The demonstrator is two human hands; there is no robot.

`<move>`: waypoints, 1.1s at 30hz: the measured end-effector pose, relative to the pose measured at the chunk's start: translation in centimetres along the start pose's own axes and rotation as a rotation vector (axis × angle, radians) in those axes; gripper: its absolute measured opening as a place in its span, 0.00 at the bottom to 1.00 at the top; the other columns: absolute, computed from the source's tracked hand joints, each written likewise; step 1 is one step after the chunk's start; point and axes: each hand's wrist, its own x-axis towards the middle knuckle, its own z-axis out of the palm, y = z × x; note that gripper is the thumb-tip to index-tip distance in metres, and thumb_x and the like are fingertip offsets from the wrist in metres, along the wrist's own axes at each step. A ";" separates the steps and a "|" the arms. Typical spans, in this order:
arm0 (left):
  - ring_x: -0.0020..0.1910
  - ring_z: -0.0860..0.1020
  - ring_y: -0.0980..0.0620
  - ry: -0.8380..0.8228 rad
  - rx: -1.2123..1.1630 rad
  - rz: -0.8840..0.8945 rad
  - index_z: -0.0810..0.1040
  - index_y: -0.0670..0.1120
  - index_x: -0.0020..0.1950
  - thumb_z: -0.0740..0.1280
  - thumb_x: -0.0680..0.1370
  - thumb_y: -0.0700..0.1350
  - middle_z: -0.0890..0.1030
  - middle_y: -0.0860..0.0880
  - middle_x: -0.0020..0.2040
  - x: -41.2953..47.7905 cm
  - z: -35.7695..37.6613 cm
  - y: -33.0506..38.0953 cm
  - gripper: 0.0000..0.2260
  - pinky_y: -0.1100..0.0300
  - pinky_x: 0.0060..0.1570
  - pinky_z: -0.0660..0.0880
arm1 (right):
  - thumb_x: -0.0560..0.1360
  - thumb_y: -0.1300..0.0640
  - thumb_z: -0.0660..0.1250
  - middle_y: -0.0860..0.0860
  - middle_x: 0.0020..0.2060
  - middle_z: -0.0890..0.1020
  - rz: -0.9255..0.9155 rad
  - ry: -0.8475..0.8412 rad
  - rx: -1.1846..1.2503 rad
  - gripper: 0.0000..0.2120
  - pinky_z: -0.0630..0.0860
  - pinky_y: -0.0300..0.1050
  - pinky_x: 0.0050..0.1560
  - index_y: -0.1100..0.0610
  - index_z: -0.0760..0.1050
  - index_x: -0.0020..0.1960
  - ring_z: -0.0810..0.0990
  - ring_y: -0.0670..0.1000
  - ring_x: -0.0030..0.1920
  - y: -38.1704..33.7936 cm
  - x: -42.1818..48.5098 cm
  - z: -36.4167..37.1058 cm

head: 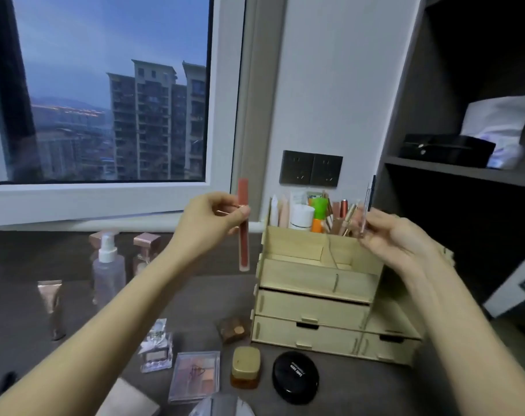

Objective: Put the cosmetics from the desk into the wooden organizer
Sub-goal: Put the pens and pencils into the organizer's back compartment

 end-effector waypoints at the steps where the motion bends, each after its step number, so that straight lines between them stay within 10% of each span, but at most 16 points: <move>1: 0.43 0.80 0.48 -0.005 -0.026 0.016 0.80 0.39 0.50 0.69 0.74 0.43 0.80 0.42 0.44 0.7 0.9 0.3 0.08 0.57 0.48 0.81 | 0.79 0.71 0.53 0.57 0.41 0.76 -0.025 -0.004 -0.088 0.09 0.82 0.41 0.36 0.66 0.71 0.51 0.77 0.49 0.41 -0.2 0.8 0.3; 9: 0.44 0.81 0.47 -0.009 -0.130 0.066 0.78 0.41 0.49 0.70 0.74 0.40 0.81 0.41 0.44 4.2 6.5 1.0 0.06 0.62 0.44 0.81 | 0.74 0.57 0.69 0.53 0.36 0.80 -0.439 0.252 -1.566 0.05 0.77 0.46 0.42 0.60 0.78 0.45 0.81 0.52 0.41 0.7 7.9 0.0; 17: 0.39 0.79 0.51 -0.006 -0.173 0.038 0.79 0.44 0.46 0.71 0.73 0.40 0.78 0.49 0.37 5.2 8.2 -0.3 0.04 0.57 0.45 0.82 | 0.71 0.63 0.70 0.57 0.41 0.81 -0.456 0.349 -1.683 0.03 0.74 0.44 0.42 0.62 0.80 0.44 0.79 0.56 0.45 2.3 10.5 0.0; 23: 0.38 0.79 0.51 -0.029 -0.191 0.046 0.79 0.44 0.45 0.70 0.73 0.40 0.78 0.48 0.37 5.2 9.0 -0.9 0.02 0.56 0.44 0.80 | 0.69 0.57 0.73 0.61 0.57 0.77 -0.238 0.385 -1.841 0.29 0.79 0.52 0.50 0.63 0.64 0.64 0.78 0.61 0.57 3.4 11.0 1.0; 27: 0.38 0.79 0.50 -0.044 -0.169 0.049 0.79 0.43 0.45 0.71 0.73 0.40 0.78 0.46 0.39 5.5 9.1 -1.0 0.03 0.55 0.44 0.81 | 0.70 0.62 0.71 0.60 0.53 0.77 -0.277 0.408 -1.770 0.27 0.76 0.49 0.40 0.61 0.62 0.64 0.78 0.59 0.52 2.8 11.2 1.4; 33: 0.38 0.78 0.50 -0.061 -0.130 0.046 0.80 0.42 0.47 0.71 0.72 0.41 0.78 0.46 0.39 5.6 9.2 -1.1 0.05 0.54 0.44 0.80 | 0.71 0.56 0.72 0.59 0.52 0.79 -0.164 0.209 -2.062 0.16 0.77 0.48 0.51 0.63 0.75 0.56 0.78 0.59 0.54 1.9 10.9 1.2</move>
